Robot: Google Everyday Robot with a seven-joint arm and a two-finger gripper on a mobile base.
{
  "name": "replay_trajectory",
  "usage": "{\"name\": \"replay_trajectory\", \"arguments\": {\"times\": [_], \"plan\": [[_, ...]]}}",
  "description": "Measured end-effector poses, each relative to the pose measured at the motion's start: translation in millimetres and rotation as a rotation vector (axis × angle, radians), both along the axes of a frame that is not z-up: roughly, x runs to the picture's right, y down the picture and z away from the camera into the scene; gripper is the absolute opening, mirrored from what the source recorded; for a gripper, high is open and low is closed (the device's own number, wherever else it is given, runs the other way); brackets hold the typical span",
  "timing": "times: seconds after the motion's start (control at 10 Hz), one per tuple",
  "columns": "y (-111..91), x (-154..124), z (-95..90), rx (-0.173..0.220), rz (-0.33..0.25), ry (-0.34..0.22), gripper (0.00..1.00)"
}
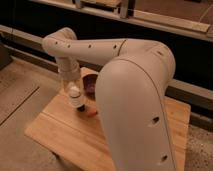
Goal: Place the ceramic cup over the eraser
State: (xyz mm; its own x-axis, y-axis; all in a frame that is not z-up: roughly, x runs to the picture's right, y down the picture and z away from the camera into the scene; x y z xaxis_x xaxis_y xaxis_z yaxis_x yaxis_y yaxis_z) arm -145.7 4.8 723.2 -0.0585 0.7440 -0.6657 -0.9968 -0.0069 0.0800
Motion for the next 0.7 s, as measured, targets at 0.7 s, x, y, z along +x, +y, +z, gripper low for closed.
{"name": "replay_trajectory", "arguments": {"times": [0.7], "plan": [[16,8,12.4,-0.015,-0.035,0.022,0.00]]}}
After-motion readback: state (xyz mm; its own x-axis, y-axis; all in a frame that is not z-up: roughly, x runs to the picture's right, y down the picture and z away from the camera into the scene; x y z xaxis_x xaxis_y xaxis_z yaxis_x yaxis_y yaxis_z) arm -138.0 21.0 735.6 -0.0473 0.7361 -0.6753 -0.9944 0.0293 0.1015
